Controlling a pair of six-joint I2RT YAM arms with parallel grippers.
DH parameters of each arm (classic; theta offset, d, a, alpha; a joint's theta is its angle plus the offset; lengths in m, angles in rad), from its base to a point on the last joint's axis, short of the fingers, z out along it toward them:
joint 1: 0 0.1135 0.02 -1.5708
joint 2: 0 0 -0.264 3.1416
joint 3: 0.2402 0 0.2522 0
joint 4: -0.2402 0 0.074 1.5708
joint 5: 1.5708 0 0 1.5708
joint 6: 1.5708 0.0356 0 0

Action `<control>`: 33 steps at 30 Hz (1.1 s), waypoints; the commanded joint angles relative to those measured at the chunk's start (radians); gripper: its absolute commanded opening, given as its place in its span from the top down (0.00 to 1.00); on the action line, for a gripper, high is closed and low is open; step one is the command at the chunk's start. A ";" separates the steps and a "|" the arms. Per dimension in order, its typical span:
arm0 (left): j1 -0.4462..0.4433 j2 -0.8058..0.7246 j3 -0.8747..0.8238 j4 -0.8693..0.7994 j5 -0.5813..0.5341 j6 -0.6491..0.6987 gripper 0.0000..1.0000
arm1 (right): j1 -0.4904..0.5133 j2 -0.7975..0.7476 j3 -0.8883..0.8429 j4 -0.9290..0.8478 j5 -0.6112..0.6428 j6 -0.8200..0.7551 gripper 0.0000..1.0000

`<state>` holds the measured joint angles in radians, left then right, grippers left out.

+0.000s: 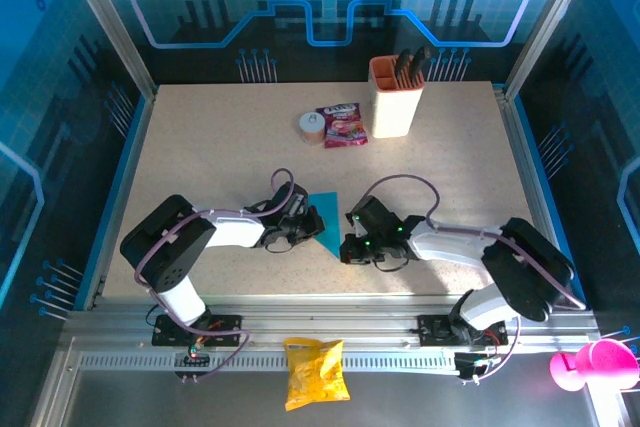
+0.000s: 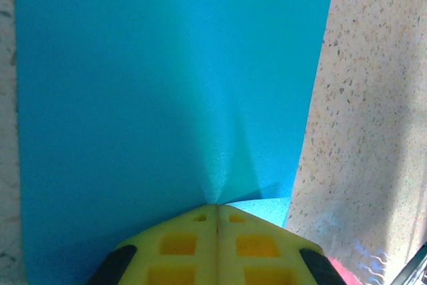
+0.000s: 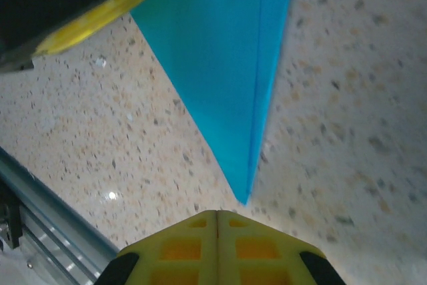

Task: Fold a paper plane with a square sheet of paper (pick it up from the middle)
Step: Third fold the triangle at the center of the table.

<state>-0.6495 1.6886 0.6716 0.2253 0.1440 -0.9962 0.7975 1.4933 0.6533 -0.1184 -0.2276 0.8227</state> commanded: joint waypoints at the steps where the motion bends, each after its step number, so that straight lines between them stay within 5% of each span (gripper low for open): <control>1: -0.004 0.003 -0.023 -0.146 -0.081 -0.022 1.00 | 0.006 0.052 0.056 0.071 -0.004 0.011 1.00; 18: -0.006 -0.122 0.085 -0.224 -0.029 0.125 0.94 | -0.029 0.211 0.020 0.107 -0.006 0.013 1.00; 23: -0.019 -0.156 0.057 -0.213 0.009 0.105 1.00 | -0.029 0.210 0.008 0.103 -0.003 0.013 1.00; 33: -0.039 -0.036 0.013 -0.095 0.028 0.056 1.00 | -0.029 0.224 0.021 0.057 0.013 0.007 1.00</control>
<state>-0.6838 1.6180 0.7082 0.1043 0.1570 -0.9184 0.7776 1.6684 0.6994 0.0563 -0.2619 0.8410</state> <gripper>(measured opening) 0.055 0.049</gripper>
